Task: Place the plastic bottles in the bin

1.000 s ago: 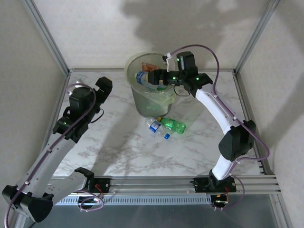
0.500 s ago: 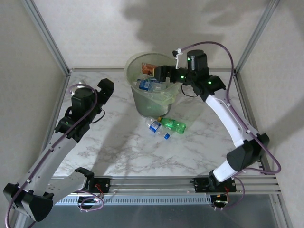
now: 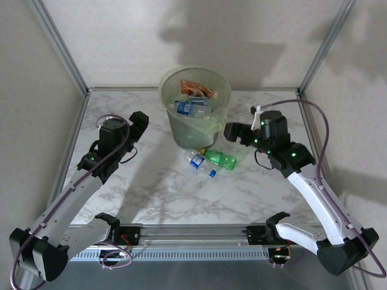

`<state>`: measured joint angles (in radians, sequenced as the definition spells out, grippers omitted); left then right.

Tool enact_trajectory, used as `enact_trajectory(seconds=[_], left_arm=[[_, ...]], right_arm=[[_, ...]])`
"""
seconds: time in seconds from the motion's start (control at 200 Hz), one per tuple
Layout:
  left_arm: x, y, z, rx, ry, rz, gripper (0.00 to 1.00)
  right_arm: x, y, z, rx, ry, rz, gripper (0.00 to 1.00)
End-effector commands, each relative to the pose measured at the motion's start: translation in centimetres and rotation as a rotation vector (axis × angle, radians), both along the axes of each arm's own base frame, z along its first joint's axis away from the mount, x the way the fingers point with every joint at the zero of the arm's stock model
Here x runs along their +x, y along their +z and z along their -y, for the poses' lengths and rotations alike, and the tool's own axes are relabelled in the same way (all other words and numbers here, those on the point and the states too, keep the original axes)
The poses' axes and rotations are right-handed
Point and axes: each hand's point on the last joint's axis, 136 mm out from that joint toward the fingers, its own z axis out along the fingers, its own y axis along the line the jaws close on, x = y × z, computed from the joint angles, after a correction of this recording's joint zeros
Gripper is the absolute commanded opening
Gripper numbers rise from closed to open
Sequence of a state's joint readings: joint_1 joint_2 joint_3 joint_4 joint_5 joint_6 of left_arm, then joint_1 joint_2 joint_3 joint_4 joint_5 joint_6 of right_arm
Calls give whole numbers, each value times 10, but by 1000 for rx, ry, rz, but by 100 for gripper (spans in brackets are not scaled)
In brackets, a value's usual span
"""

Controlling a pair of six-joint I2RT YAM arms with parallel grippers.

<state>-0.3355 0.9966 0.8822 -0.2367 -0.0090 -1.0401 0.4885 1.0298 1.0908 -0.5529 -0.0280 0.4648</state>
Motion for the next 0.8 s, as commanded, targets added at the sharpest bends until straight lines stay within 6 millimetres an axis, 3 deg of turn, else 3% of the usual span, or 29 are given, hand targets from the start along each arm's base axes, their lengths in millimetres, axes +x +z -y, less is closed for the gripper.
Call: enact_trajectory(seconds=[0.0,0.12,0.26,0.796], left_arm=[[1,-9,1,-52,7,-16,90],[-1,-19,0,-59,12,-41,88],[-3,-28,0,-70,10,-62,85],[1,-40,8,-83,-22,-83,80]], right_arm=[[-11,-48,4,-26,-5,-119,93],[-12,-83,-4,-40,31,-189,93],[-7,-107,-13,-43,63,-213,94],[21,-148,-22,-72,50,-223,97]])
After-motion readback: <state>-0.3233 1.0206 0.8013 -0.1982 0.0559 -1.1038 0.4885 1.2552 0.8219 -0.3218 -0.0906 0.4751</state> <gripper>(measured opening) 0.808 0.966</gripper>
